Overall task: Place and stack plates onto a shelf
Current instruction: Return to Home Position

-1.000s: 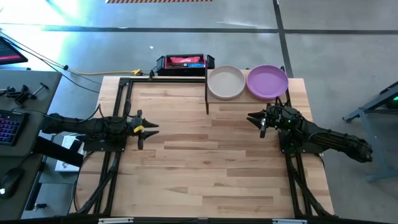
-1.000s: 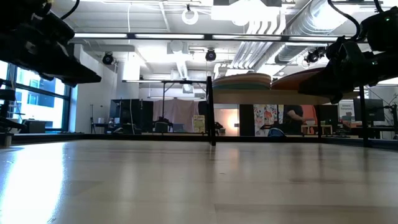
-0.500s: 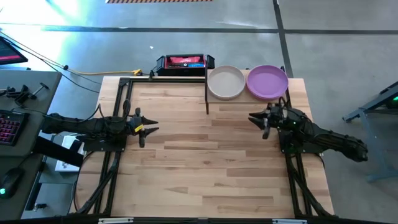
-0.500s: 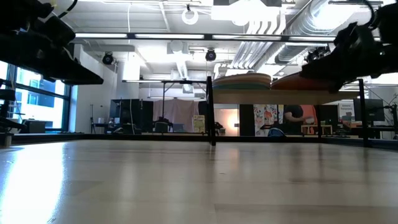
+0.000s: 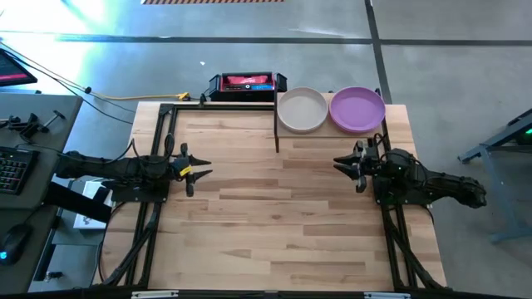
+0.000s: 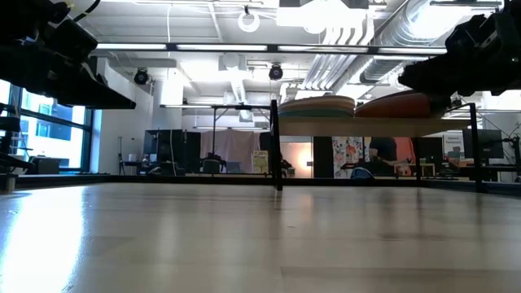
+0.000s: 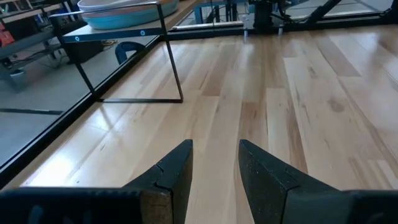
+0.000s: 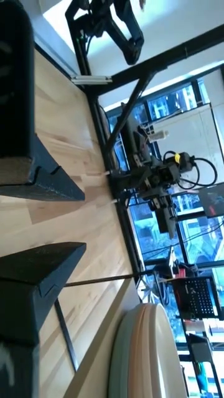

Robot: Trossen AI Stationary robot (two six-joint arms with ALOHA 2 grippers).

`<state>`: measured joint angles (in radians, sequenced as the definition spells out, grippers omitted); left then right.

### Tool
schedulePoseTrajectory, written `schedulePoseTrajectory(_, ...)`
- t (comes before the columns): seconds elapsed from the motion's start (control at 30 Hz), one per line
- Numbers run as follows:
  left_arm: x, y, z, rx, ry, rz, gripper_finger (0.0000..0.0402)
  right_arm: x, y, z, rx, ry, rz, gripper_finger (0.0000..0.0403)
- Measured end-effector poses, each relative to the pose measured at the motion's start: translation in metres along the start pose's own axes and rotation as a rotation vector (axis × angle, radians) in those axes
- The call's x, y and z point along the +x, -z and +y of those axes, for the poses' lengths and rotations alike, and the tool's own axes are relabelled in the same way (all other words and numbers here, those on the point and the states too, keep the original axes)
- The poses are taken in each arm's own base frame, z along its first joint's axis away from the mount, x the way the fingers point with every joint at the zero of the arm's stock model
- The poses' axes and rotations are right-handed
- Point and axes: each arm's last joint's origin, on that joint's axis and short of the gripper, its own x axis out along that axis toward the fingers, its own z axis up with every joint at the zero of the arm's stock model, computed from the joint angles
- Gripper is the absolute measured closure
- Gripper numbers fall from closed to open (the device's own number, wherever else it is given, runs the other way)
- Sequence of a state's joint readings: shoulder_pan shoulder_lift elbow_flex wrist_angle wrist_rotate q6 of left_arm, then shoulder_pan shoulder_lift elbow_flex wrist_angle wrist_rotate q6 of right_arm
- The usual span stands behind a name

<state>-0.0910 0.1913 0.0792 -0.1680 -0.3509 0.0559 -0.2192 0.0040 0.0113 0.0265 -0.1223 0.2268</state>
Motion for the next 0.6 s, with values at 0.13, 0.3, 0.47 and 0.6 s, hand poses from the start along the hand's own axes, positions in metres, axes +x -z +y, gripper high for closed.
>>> schedulePoseTrajectory(0.13, 0.0000, -0.0001, 0.0000, 0.000, 0.000, 0.000, 0.0284, 0.0000, 0.0000, 0.0001, 0.000, -0.001, 0.000, 0.0305)
schedulePoseTrajectory(0.3, 0.0000, -0.0002, 0.0000, 0.000, -0.001, -0.001, 0.0284, 0.0002, 0.0002, 0.0001, 0.000, -0.001, 0.002, 0.0305)
schedulePoseTrajectory(0.47, -0.0007, -0.0011, 0.0004, -0.004, -0.001, -0.012, 0.0284, 0.0002, 0.0002, 0.0001, 0.000, -0.001, 0.002, 0.0305)
schedulePoseTrajectory(0.6, -0.0010, -0.0012, 0.0004, -0.005, -0.001, -0.013, 0.0284, 0.0002, 0.0002, 0.0001, 0.000, -0.001, 0.002, 0.0305)
